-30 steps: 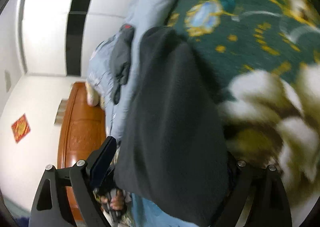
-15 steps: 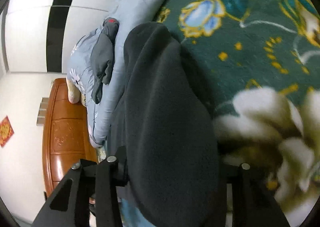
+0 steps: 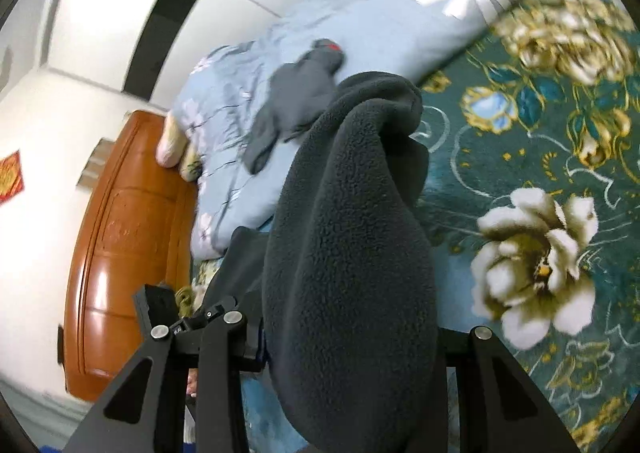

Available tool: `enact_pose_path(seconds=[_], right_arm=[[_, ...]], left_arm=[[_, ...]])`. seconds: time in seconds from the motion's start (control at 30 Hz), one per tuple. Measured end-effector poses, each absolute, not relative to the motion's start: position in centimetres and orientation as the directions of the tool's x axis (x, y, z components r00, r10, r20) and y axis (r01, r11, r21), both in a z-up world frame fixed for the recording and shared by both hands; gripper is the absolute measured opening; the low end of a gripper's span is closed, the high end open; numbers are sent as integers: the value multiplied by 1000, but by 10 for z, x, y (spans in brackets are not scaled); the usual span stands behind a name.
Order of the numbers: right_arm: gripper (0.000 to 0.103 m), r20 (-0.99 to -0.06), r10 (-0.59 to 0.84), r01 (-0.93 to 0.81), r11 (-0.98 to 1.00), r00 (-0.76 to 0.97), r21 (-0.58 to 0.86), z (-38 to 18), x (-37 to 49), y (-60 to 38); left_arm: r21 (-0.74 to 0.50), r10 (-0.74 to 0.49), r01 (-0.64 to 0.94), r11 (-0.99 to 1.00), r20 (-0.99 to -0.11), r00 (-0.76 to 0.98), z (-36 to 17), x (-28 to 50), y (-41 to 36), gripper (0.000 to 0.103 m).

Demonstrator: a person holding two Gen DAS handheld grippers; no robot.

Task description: Fold clothes

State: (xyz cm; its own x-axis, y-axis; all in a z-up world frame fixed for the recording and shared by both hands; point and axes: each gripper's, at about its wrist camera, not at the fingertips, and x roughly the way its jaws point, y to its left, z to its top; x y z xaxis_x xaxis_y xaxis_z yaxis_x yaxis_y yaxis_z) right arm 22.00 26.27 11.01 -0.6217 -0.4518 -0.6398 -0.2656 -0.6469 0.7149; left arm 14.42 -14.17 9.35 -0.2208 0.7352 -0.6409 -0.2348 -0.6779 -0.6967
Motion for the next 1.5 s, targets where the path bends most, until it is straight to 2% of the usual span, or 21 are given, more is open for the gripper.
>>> enact_pose_path(seconds=[0.17, 0.37, 0.5, 0.67, 0.8, 0.9, 1.07, 1.13, 1.2, 1.27, 1.4, 1.5], right_arm=[[40, -616, -475, -173, -687, -629, 706, 156, 208, 226], [40, -486, -576, 84, -696, -657, 713, 232, 170, 150], [40, -373, -688, 271, -637, -623, 721, 279, 137, 80], [40, -304, -796, 408, -547, -523, 731, 308, 91, -24], [40, -298, -839, 423, -498, -455, 757, 299, 68, -97], [40, -307, -855, 412, -479, -417, 775, 274, 54, -138], [40, -386, -854, 368, -503, -348, 782, 202, 54, -175], [40, -447, -832, 321, -544, -329, 776, 166, 56, -176], [40, -460, -827, 249, -543, -321, 802, 137, 56, -166], [41, -444, -839, 172, -510, -313, 843, 110, 57, -156], [42, -437, -839, 125, -496, -325, 859, 87, 64, -149], [43, -432, -842, 79, -478, -323, 875, 74, 66, -144]], left_arm=[[-696, 742, -268, -666, -581, -335, 159, 155, -201, 40], [-689, 736, -308, -656, -494, -463, 237, 167, -273, 40], [-618, 656, -317, -719, -453, -604, 303, 185, -361, 40], [-586, 566, -246, -772, -457, -686, 346, 200, -462, 41], [-604, 507, -153, -782, -474, -720, 337, 199, -524, 41], [-608, 468, -96, -788, -490, -735, 308, 207, -555, 41], [-652, 453, 9, -759, -537, -711, 217, 227, -592, 41], [-692, 452, 90, -717, -558, -696, 173, 230, -603, 41], [-788, 493, 122, -604, -490, -719, 132, 236, -619, 41], [-836, 508, 106, -538, -422, -751, 116, 244, -622, 42], [-823, 492, 69, -564, -402, -772, 114, 244, -617, 46], [-811, 487, 87, -578, -428, -761, 108, 238, -618, 48]])
